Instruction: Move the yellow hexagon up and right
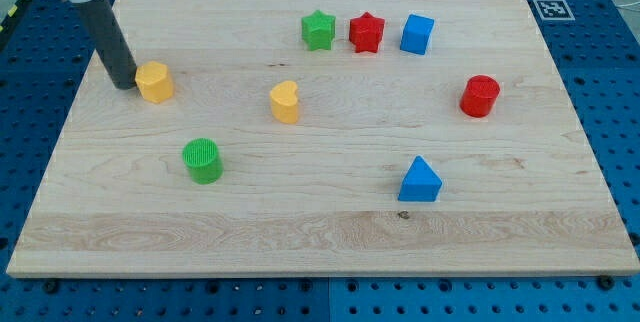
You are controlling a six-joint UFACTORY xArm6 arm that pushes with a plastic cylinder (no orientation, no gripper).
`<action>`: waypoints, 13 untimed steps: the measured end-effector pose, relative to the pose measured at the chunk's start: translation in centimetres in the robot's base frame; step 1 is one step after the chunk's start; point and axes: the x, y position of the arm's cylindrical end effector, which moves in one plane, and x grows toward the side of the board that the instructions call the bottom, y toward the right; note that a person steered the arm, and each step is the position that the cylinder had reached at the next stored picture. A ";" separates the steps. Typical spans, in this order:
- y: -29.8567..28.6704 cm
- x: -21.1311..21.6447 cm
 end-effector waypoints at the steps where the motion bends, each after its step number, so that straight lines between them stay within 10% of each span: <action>1: -0.3 3.0; 13: 4.8 -5.6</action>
